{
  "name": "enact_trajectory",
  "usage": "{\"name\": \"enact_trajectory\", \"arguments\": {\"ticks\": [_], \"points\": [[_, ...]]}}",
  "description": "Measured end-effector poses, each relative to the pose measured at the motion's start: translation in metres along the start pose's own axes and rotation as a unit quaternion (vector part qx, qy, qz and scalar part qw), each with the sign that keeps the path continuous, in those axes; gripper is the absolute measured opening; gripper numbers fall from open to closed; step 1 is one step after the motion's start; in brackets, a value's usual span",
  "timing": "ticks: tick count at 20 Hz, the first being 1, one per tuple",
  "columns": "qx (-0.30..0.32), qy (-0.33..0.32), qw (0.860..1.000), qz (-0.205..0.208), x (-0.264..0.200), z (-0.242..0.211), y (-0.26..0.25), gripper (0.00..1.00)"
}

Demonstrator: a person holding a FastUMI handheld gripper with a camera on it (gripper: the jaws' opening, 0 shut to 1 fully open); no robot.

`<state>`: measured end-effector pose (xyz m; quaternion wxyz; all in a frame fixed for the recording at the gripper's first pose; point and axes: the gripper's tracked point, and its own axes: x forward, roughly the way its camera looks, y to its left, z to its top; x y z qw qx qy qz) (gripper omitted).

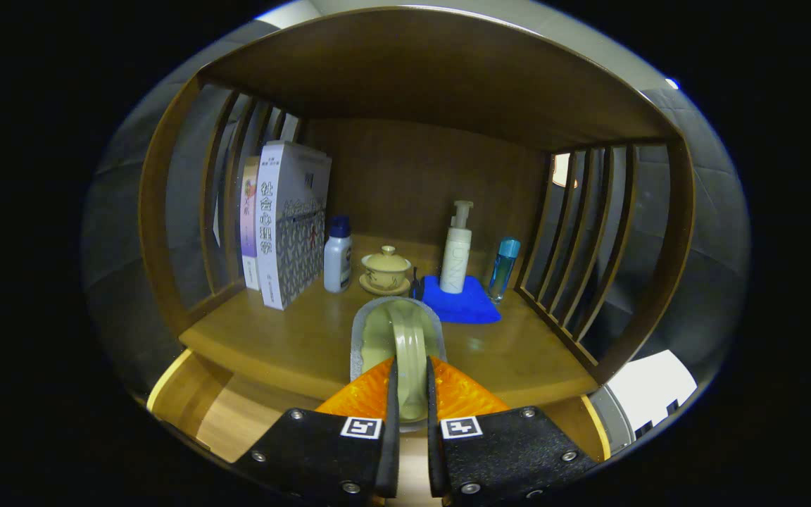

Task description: Pull open the drawer, take out the items inside it, and place them on the countertop above the cabinet.

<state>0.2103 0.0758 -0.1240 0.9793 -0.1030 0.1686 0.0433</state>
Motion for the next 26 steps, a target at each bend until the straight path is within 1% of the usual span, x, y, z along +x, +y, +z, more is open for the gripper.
{"name": "enact_trajectory", "arguments": {"ticks": [3,6,8,11,13,14,15,17,18,19,22,26], "points": [[0.009,-0.009,1.000,-0.001,0.022,0.007,0.003,0.18],[-0.008,0.024,1.000,0.007,0.044,-0.007,0.009,0.18],[-0.015,0.011,1.000,0.009,0.059,-0.001,0.011,0.20],[-0.018,0.014,1.000,0.006,0.070,-0.004,0.007,0.23],[-0.042,0.028,0.999,0.010,0.072,-0.013,0.006,0.29],[-0.038,0.016,0.999,0.006,0.074,-0.009,0.005,0.43],[-0.027,0.010,0.999,0.017,0.069,-0.010,0.007,0.56],[0.019,-0.025,0.997,0.067,0.054,0.000,0.018,0.84],[0.039,-0.047,0.995,0.082,0.042,0.006,0.019,0.97],[0.054,-0.070,0.993,0.083,0.028,0.012,0.013,0.97],[0.083,-0.132,0.986,0.064,-0.028,0.026,-0.014,0.95],[0.097,-0.203,0.973,0.049,-0.111,0.031,-0.036,0.95]]}}
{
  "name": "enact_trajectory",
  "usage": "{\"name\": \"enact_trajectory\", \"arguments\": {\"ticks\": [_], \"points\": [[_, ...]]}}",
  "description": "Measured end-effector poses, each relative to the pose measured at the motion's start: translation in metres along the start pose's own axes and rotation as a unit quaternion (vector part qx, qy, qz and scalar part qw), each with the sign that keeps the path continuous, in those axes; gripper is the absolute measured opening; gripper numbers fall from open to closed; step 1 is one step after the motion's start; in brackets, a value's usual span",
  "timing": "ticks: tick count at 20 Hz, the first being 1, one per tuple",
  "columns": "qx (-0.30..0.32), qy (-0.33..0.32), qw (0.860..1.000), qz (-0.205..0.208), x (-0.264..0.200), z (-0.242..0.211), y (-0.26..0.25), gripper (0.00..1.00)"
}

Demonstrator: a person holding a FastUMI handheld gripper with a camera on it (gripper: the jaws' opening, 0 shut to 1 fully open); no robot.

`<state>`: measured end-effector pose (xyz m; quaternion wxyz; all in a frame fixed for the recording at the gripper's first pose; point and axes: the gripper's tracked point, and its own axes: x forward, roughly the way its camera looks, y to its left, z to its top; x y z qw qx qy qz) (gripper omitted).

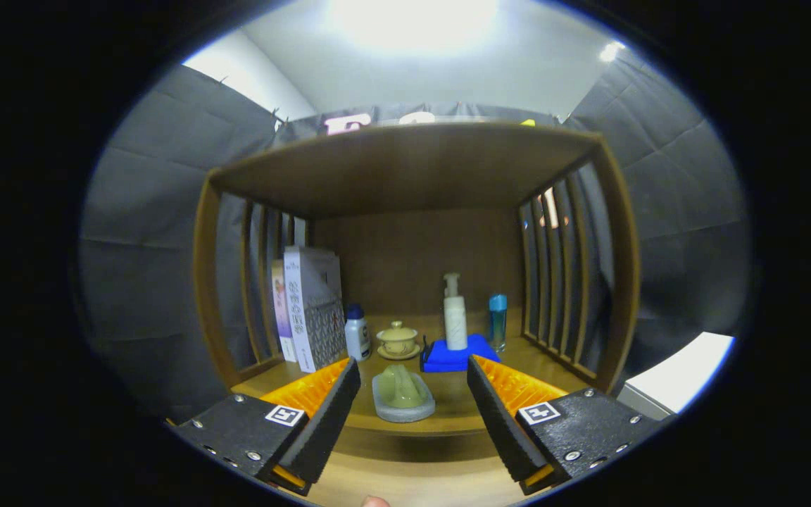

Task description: Pull open the drawer, take out the items inside it, and place them on the countertop above the cabinet.

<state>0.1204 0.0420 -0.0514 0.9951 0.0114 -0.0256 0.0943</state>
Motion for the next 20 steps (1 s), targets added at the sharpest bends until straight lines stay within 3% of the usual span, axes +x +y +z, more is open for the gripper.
{"name": "enact_trajectory", "arguments": {"ticks": [3,8,13,20], "points": [[-0.002,-0.019,1.000,-0.017,-0.047,0.001,-0.003,0.95],[-0.003,0.008,1.000,-0.012,-0.110,-0.043,0.011,0.95],[-0.040,0.056,0.998,0.010,-0.142,-0.090,0.028,0.95],[-0.035,0.126,0.991,-0.011,-0.171,-0.159,0.029,0.95]]}}
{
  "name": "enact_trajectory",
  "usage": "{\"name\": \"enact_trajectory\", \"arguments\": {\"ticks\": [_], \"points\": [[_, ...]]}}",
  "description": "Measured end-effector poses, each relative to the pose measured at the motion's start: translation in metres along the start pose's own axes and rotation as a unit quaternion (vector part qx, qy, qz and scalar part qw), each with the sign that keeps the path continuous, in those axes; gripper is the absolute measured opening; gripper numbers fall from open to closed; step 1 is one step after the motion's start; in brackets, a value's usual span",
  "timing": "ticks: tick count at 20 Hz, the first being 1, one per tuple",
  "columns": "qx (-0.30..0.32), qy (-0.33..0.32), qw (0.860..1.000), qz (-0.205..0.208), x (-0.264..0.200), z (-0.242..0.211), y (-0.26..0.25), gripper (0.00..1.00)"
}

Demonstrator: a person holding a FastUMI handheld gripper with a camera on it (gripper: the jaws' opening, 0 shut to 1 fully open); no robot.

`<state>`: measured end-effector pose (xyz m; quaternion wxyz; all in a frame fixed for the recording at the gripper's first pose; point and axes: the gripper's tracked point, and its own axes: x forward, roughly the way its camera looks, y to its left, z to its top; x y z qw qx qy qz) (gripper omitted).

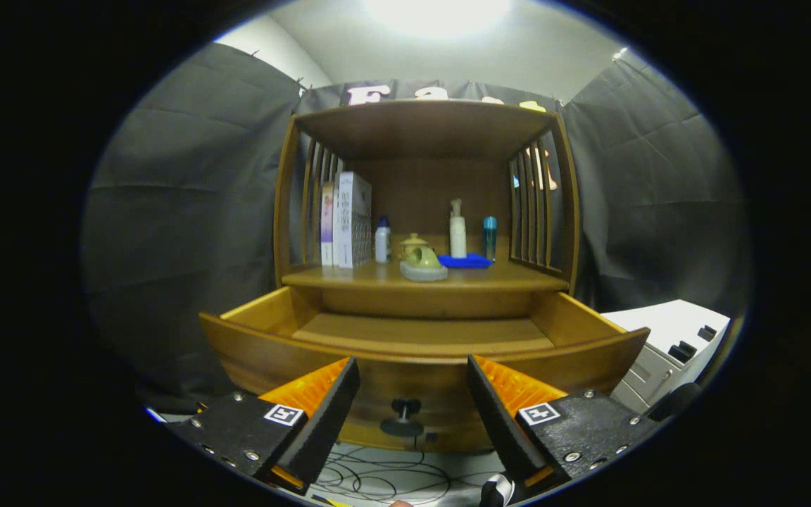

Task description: Pull open the drawer, take out the items inside it, and place them on the countertop above the cabinet.

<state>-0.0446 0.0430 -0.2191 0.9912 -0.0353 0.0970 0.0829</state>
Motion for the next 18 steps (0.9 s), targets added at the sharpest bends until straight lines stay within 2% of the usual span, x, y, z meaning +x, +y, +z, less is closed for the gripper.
{"name": "enact_trajectory", "arguments": {"ticks": [7,9,11,14,18], "points": [[-0.008,0.033,0.999,-0.009,0.021,-0.036,0.000,0.95],[-0.004,0.034,0.999,-0.010,0.029,-0.037,-0.003,0.95],[0.008,0.036,0.999,-0.028,0.029,-0.038,-0.014,0.95],[0.037,0.027,0.999,-0.028,0.030,-0.034,-0.014,0.95],[0.030,0.014,0.999,-0.030,0.030,-0.029,-0.016,0.95]]}}
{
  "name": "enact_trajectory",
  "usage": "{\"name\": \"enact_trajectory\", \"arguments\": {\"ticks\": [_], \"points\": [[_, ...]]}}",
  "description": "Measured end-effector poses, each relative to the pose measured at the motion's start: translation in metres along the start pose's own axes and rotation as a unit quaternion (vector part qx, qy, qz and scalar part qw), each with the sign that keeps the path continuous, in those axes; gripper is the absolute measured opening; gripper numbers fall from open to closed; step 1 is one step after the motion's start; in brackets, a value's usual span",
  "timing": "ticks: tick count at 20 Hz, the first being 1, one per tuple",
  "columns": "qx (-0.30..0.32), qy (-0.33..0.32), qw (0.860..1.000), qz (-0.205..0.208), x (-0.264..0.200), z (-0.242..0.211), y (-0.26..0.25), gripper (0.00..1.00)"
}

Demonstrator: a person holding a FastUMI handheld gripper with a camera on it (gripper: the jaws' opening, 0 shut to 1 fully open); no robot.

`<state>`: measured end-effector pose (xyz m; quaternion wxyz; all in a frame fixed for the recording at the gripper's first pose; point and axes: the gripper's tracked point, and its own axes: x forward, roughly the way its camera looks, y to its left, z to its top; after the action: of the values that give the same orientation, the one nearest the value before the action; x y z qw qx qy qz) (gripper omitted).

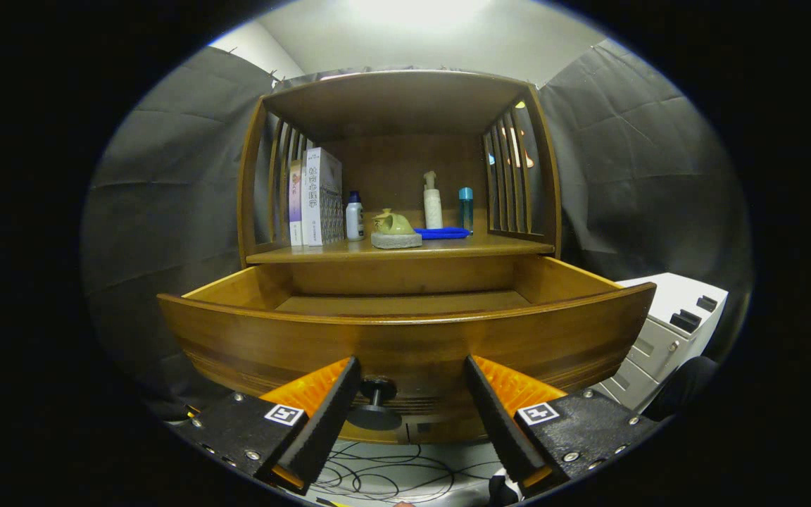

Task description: Pull open the drawer, take out the items inside it, and place them on the countertop above the cabinet.

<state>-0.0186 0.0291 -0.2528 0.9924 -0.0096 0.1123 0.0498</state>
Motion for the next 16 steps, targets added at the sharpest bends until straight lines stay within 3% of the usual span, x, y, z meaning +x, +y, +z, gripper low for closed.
{"name": "enact_trajectory", "arguments": {"ticks": [16], "points": [[-0.024,-0.006,1.000,0.011,0.046,0.010,0.017,0.95]]}}
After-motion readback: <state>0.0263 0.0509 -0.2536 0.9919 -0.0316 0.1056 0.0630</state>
